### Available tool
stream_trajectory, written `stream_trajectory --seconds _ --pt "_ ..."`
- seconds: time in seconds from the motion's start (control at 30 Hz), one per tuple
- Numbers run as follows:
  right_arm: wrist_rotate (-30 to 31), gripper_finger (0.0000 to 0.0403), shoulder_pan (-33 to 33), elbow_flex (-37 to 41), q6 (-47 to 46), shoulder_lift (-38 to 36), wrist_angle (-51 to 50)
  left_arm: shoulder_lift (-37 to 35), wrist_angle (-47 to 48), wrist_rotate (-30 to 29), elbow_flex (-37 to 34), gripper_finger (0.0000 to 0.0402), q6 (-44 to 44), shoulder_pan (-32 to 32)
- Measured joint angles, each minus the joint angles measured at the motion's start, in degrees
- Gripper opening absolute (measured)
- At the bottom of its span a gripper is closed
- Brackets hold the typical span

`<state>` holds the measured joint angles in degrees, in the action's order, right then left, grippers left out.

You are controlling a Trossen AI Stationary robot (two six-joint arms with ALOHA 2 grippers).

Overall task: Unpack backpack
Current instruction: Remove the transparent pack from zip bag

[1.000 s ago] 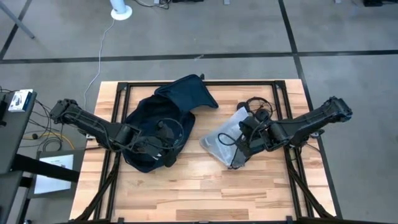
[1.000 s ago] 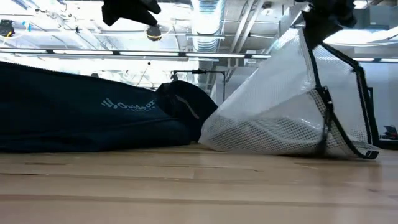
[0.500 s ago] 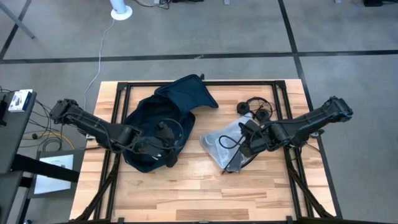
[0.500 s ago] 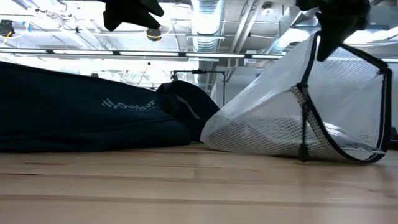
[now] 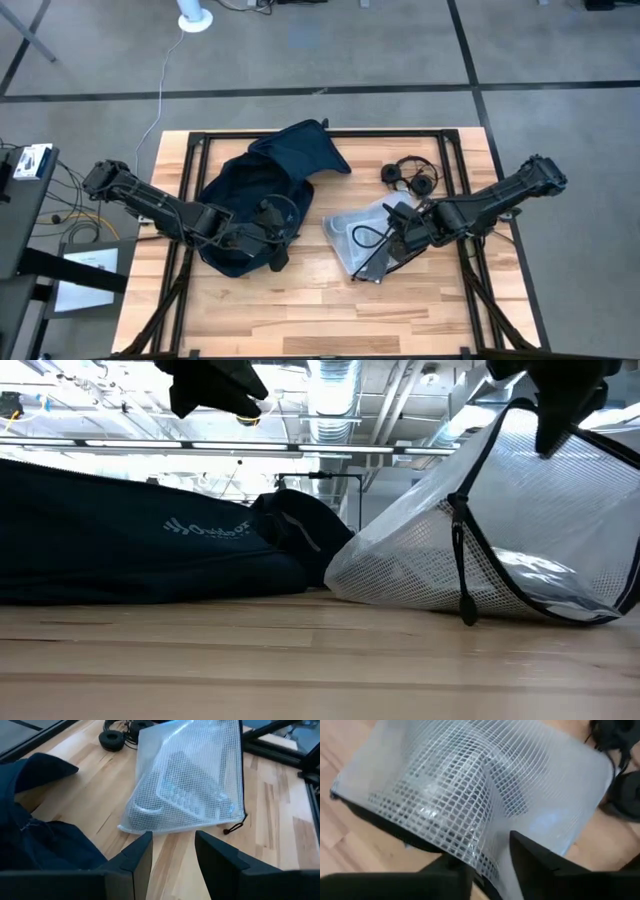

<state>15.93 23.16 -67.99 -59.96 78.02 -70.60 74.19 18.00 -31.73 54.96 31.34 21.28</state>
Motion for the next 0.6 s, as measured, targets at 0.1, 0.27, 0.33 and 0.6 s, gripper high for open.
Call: stream_trajectory --seconds 0.1,0.27,0.33,0.6 --pt "-3.11 0.0149 0.0 0.02 -0.02 0.0 -1.63 0.09 -0.58 0.03 0.02 0.0134 -0.2 0.02" --pt "-12.08 0.0166 0.54 0.02 -0.03 -0.04 -4.54 0.12 -1.04 0.04 0.02 0.0134 -1.53 0.02" --pt "-15.15 0.0166 1.44 0.02 -0.36 -0.07 -5.31 0.12 -0.99 0.04 0.02 0.0134 -1.53 0.0" --pt "-25.1 0.0156 9.42 0.02 -15.72 -0.07 -5.21 0.12 -1.0 0.79 0.02 0.0134 -0.61 0.0"
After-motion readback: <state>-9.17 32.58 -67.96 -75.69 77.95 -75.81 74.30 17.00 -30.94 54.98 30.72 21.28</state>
